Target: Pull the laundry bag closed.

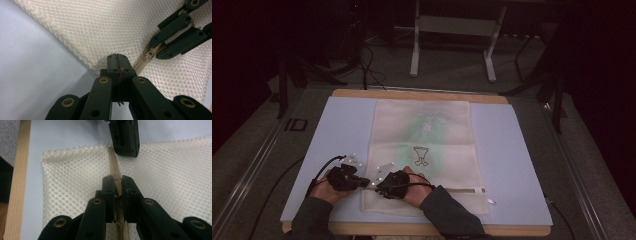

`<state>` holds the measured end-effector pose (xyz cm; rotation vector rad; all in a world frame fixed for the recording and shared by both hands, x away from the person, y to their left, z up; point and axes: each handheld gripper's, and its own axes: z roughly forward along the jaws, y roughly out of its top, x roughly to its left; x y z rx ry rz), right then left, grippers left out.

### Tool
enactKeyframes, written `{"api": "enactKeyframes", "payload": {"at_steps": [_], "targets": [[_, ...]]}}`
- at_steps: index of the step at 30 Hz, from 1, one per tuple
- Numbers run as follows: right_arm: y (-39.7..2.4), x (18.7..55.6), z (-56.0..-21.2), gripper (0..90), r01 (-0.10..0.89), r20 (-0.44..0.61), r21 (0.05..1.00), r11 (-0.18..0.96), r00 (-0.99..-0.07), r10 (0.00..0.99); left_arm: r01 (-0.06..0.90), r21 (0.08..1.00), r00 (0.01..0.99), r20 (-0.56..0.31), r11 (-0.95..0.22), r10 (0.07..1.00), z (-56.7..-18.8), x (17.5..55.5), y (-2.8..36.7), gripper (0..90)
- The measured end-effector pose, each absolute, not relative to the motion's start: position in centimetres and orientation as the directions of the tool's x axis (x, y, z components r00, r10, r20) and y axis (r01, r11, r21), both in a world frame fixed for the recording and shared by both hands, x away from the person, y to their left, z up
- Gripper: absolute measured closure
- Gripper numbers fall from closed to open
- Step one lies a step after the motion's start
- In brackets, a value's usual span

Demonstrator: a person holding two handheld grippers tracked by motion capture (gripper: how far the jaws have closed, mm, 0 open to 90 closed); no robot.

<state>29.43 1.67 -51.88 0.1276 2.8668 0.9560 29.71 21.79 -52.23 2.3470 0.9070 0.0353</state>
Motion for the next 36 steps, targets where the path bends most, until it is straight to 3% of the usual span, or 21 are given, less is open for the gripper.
{"api": "enactKeyframes", "payload": {"at_steps": [36], "targets": [[-1.6, 29.5, -50.2, 82.1, 0.02, -0.108, 0.53, 0.848, -0.99, 0.09, 0.596, 0.557, 0.767, -0.181, -0.578, 0.616, -52.2, 29.7, 21.8, 90.0]]}}
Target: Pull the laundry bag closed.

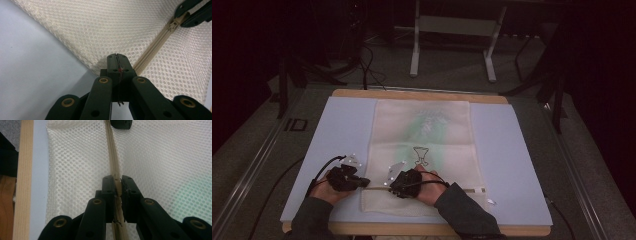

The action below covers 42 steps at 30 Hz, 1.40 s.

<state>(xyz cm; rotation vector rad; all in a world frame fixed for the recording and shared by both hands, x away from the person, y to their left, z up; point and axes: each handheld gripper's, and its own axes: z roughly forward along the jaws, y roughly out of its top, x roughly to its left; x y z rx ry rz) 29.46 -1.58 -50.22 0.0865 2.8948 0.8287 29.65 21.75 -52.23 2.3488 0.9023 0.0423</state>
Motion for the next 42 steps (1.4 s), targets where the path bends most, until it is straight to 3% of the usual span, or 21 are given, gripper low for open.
{"api": "enactKeyframes", "payload": {"at_steps": [42], "targets": [[-6.6, 29.6, -49.6, 82.1, 0.065, -0.096, 0.513, 0.856, -0.987, 0.132, 0.59, 0.557, 0.769, -0.167, -0.585, 0.617, -52.2, 29.5, 21.6, 90.0]]}}
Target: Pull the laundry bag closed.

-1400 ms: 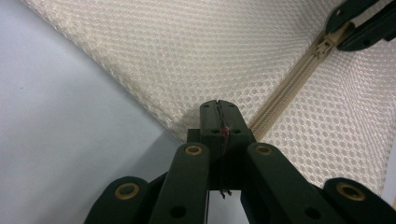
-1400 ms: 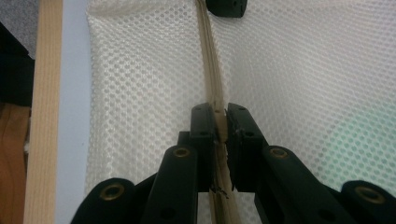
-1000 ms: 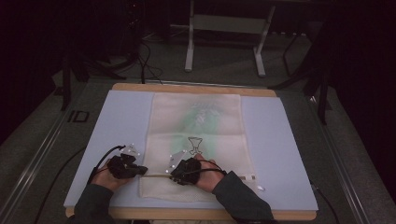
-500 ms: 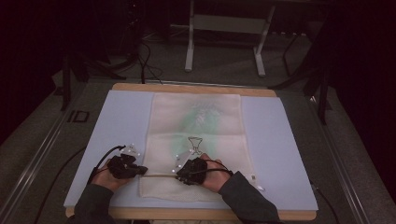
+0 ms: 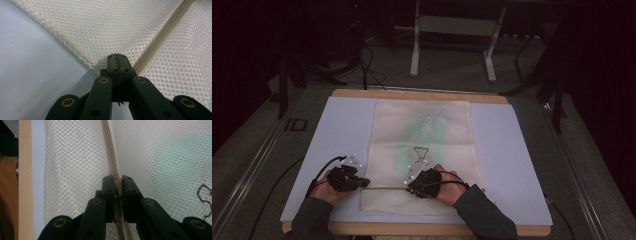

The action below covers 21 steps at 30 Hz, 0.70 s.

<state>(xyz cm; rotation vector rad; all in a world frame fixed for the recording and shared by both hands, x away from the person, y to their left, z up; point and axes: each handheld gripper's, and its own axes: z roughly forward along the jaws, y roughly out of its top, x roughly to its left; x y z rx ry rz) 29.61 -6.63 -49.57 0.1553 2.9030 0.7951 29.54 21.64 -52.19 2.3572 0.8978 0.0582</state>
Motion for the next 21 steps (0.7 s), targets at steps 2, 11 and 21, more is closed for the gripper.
{"api": "enactKeyframes", "payload": {"at_steps": [2, 11, 21], "targets": [[-6.8, 29.6, -49.5, 82.1, 0.071, -0.091, 0.513, 0.855, -0.987, 0.136, 0.589, 0.558, 0.769, -0.167, -0.584, 0.617, -52.2, 29.5, 21.6, 90.0], [-7.5, 29.7, -49.3, 82.1, 0.074, -0.091, 0.515, 0.854, -0.986, 0.14, 0.589, 0.558, 0.769, -0.166, -0.585, 0.617, -52.2, 29.5, 21.6, 90.0], [-8.8, 30.0, -49.4, 82.1, 0.1, -0.068, 0.518, 0.85, -0.985, 0.157, 0.588, 0.556, 0.77, -0.163, -0.588, 0.617, -52.2, 29.5, 21.6, 90.0]]}}
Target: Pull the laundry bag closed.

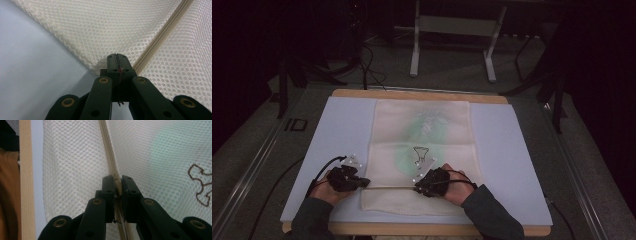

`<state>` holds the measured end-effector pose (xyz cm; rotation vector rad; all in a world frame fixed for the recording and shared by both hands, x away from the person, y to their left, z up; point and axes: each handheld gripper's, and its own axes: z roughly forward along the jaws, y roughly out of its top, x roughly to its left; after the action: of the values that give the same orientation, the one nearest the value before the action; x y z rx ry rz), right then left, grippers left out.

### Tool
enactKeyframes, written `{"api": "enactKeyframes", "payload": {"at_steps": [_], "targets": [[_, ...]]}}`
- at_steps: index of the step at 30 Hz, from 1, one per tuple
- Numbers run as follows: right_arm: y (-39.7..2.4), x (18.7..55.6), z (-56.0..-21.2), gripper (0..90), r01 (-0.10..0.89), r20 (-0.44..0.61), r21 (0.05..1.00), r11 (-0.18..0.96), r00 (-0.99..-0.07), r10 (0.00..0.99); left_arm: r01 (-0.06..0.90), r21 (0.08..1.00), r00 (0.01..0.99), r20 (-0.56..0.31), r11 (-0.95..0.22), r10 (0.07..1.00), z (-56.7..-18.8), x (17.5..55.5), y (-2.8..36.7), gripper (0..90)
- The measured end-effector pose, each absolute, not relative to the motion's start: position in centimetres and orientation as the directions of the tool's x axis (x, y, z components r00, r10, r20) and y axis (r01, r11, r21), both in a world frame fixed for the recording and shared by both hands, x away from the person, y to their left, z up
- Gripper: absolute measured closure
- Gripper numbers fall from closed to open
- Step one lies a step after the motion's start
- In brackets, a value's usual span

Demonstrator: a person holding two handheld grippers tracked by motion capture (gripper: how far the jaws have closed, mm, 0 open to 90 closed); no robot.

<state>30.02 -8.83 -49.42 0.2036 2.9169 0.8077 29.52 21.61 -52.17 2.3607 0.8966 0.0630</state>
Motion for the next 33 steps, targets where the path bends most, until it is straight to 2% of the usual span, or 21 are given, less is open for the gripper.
{"api": "enactKeyframes", "payload": {"at_steps": [33], "targets": [[-13.0, 30.2, -49.9, 82.1, 0.165, -0.048, 0.503, 0.848, -0.975, 0.218, 0.588, 0.557, 0.77, -0.164, -0.586, 0.617, -52.2, 29.5, 21.6, 90.0]]}}
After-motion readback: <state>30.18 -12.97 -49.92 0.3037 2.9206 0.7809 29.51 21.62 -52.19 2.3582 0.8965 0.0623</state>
